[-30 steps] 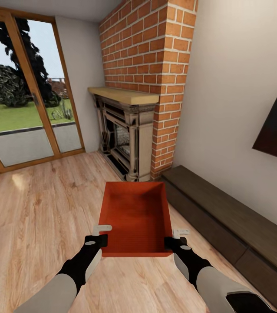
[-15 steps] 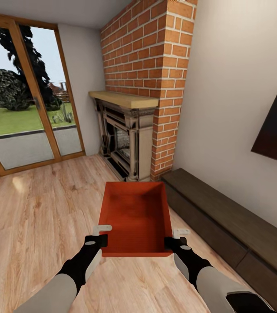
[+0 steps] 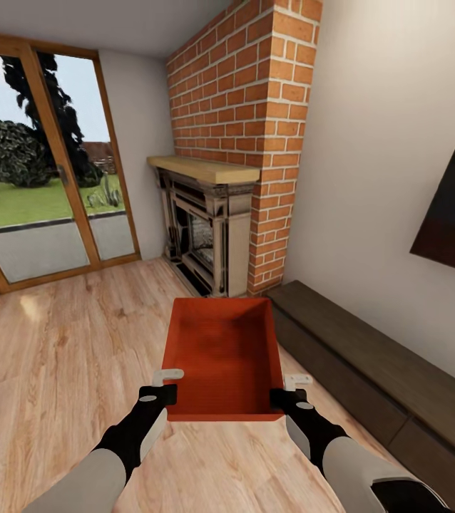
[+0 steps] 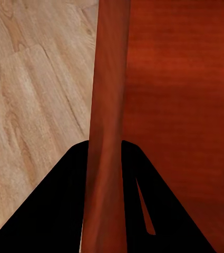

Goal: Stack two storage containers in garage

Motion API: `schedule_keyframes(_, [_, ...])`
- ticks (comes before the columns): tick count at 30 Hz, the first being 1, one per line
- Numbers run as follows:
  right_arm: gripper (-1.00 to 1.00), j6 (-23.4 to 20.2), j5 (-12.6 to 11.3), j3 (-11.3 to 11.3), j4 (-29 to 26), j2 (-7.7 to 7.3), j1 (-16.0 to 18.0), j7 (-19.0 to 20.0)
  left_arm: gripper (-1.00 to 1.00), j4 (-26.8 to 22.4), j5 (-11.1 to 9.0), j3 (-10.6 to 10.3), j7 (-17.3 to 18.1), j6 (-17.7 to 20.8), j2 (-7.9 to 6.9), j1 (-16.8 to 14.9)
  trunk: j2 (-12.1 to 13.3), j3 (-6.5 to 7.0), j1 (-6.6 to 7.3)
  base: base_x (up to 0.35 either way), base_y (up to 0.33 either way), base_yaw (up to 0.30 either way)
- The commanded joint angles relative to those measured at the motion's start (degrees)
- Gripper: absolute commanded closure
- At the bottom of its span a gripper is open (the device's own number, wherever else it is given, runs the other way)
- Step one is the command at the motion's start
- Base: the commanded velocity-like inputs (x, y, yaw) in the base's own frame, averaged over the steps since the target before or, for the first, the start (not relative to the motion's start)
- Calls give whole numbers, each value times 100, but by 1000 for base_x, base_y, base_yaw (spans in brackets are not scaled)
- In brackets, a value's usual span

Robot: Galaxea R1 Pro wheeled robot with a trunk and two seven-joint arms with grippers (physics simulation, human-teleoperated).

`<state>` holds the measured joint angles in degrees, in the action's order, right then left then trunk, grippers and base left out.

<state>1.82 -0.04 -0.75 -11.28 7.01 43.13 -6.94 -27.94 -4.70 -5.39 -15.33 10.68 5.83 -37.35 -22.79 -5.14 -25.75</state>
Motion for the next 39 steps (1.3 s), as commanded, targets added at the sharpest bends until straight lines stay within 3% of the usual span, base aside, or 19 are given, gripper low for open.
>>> schedule_keyframes(1, [100,354,65,84,-14,-76,10,-364,100,8,-48,-32,-297,48,-12,-1,-12,-3,-4,0,0,0])
schedule_keyframes(39, [100,345,65,84,-10,-76,8,-366,100,8,-48,-32,-304,48,-12,-1,-12,340,-4,0,0,0])
